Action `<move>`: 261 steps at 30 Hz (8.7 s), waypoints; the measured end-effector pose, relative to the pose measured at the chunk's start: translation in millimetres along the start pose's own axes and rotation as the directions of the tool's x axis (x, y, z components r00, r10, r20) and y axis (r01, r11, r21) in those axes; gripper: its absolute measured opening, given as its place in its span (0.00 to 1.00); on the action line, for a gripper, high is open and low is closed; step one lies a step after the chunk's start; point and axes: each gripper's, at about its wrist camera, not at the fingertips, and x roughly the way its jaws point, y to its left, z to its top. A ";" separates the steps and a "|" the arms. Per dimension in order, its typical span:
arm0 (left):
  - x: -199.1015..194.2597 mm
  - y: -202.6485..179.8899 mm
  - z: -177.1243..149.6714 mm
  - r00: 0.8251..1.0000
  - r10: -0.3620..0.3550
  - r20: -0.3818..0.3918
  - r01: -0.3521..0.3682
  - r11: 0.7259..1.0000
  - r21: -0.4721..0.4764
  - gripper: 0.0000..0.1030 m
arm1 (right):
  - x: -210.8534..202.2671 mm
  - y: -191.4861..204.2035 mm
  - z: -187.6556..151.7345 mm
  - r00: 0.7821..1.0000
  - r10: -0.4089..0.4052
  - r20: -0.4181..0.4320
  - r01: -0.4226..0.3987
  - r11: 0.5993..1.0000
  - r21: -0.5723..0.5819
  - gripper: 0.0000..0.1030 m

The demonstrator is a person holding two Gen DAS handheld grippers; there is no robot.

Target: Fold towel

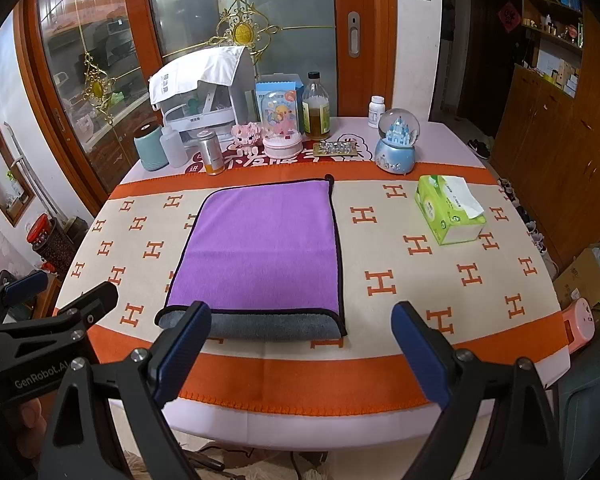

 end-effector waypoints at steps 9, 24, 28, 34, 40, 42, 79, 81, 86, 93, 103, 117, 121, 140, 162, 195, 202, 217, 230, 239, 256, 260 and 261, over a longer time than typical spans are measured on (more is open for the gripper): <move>0.1 0.4 0.1 1.000 0.000 -0.001 0.000 1.000 0.000 0.99 | 0.4 -2.1 1.6 1.000 0.002 0.000 -0.002 1.000 0.001 0.90; -1.1 1.2 -4.3 1.000 0.008 0.004 -0.008 1.000 -0.004 0.99 | 4.4 1.0 4.1 1.000 0.010 0.004 -0.010 1.000 -0.004 0.89; -0.4 1.1 -0.1 1.000 0.009 0.001 -0.009 1.000 -0.004 0.99 | 5.0 1.7 4.3 1.000 0.013 0.004 -0.013 1.000 -0.005 0.89; -0.6 1.3 0.2 1.000 0.009 0.001 -0.009 1.000 -0.004 0.99 | 5.1 1.4 4.3 1.000 0.012 0.004 -0.012 1.000 -0.005 0.89; -0.4 1.4 0.6 1.000 0.009 -0.001 -0.009 1.000 -0.004 0.99 | 5.8 1.9 4.2 1.000 0.014 0.002 -0.014 1.000 -0.003 0.89; -0.6 2.0 1.8 1.000 0.009 -0.001 -0.009 1.000 -0.005 0.99 | 6.1 1.9 4.4 1.000 0.014 0.002 -0.014 1.000 -0.004 0.89; 81.8 21.7 -32.2 0.989 -0.029 -0.143 0.030 1.000 0.008 0.99 | 85.7 -21.0 -25.2 0.978 0.079 -0.195 -0.080 0.997 0.001 0.86; 89.6 22.7 -35.3 0.990 -0.030 -0.141 0.033 0.999 0.018 0.99 | 95.8 -24.2 -28.7 0.973 0.085 -0.212 -0.088 0.996 -0.005 0.85; 110.3 32.4 -37.5 0.981 -0.075 -0.181 0.077 0.997 0.001 0.99 | 118.6 -31.5 -34.0 0.963 0.092 -0.252 -0.099 0.995 -0.016 0.81; 138.4 48.1 -35.5 0.969 -0.143 -0.201 0.144 0.990 -0.008 0.99 | 148.3 -43.4 -33.9 0.949 0.139 -0.283 -0.149 0.989 -0.014 0.71; 185.8 59.6 -30.1 0.943 -0.196 -0.270 0.227 0.970 0.088 0.90 | 189.3 -51.8 -29.1 0.905 0.239 -0.352 -0.277 0.959 -0.062 0.50; 227.0 56.9 -17.6 0.879 -0.303 -0.369 0.388 0.903 0.183 0.75 | 224.4 -56.4 -21.8 0.851 0.295 -0.433 -0.387 0.912 -0.139 0.36; 234.6 54.7 -14.7 0.858 -0.326 -0.398 0.427 0.882 0.198 0.67 | 233.8 -59.3 -19.4 0.822 0.329 -0.465 -0.432 0.892 -0.131 0.31; 258.4 51.1 -14.6 0.747 -0.405 -0.527 0.564 0.806 0.181 0.44 | 249.5 -68.5 -18.8 0.750 0.402 -0.526 -0.531 0.839 -0.116 0.27; 249.8 47.1 -21.8 0.761 -0.332 -0.558 0.543 0.796 0.267 0.06 | 246.5 -66.8 -22.2 0.762 0.379 -0.525 -0.519 0.842 -0.145 0.05; 262.1 19.9 141.7 0.982 -0.067 -0.177 0.127 0.927 0.352 0.04 | 258.0 -45.8 122.9 0.982 0.137 -0.129 -0.166 0.955 -0.244 0.04; 313.9 15.9 178.4 0.987 -0.037 -0.155 0.079 0.957 0.279 0.04 | 305.7 -45.3 161.4 0.990 0.091 -0.107 -0.109 0.977 -0.183 0.04; 389.2 8.3 188.2 0.980 0.031 -0.194 0.018 0.970 0.241 0.10 | 382.0 -38.6 180.2 0.985 0.020 -0.171 -0.046 0.988 -0.149 0.05; 380.1 27.1 192.8 0.978 -0.045 -0.206 0.062 0.995 0.077 0.83 | 355.9 -47.3 185.4 0.995 0.008 -0.104 -0.017 0.995 -0.095 0.29; 338.8 32.4 176.4 0.976 -0.106 -0.189 0.107 0.994 -0.004 0.99 | 326.1 -31.8 166.4 0.991 0.050 -0.120 -0.060 0.995 -0.083 0.29; 191.7 20.8 101.6 0.979 -0.140 -0.148 0.137 0.990 -0.031 0.99 | 210.0 -8.0 113.3 0.993 0.079 -0.083 -0.078 0.997 0.023 0.43; 155.6 19.2 82.3 0.982 -0.131 -0.136 0.127 0.991 -0.037 0.99 | 177.1 -5.0 102.6 0.993 0.102 -0.067 -0.100 0.994 0.034 0.52; 147.8 18.8 78.9 0.983 -0.130 -0.133 0.127 0.991 -0.037 0.99 | 167.1 -4.9 99.4 0.993 0.104 -0.061 -0.102 0.994 0.037 0.54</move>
